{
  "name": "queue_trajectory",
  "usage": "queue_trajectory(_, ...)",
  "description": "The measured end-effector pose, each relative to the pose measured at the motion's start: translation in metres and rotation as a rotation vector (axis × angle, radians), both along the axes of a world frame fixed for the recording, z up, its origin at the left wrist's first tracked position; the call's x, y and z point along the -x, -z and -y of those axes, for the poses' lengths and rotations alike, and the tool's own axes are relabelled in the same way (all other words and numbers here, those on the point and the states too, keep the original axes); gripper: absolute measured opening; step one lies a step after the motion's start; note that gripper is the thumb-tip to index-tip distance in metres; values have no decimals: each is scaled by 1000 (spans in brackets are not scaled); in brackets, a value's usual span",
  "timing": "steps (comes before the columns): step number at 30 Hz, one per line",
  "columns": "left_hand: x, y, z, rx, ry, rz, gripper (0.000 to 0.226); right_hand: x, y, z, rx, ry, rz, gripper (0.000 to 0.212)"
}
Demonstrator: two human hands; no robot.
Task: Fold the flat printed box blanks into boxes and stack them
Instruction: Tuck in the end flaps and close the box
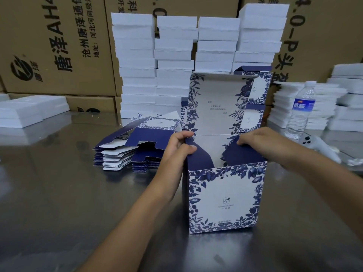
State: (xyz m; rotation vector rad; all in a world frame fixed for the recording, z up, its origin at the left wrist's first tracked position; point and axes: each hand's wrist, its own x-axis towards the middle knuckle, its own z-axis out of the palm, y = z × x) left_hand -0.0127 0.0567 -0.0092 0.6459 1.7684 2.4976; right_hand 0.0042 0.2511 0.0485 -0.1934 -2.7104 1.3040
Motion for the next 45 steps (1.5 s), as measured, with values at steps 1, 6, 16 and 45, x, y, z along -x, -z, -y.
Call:
queue_trajectory(1, 0, 0, 0, 0, 6, -1, 28, 2, 0, 0, 11, 17, 7, 29)
queue_trajectory(6, -1, 1, -1, 14, 28, 8, 28, 11, 3, 0, 35, 60, -25, 14)
queue_trajectory(16, -1, 1, -1, 13, 42, 9, 28, 19, -2, -6, -60, -10, -14, 26)
queue_trajectory(45, -5, 6, -9, -6, -7, -115, 35, 3, 17, -10, 367, 30, -228, 37)
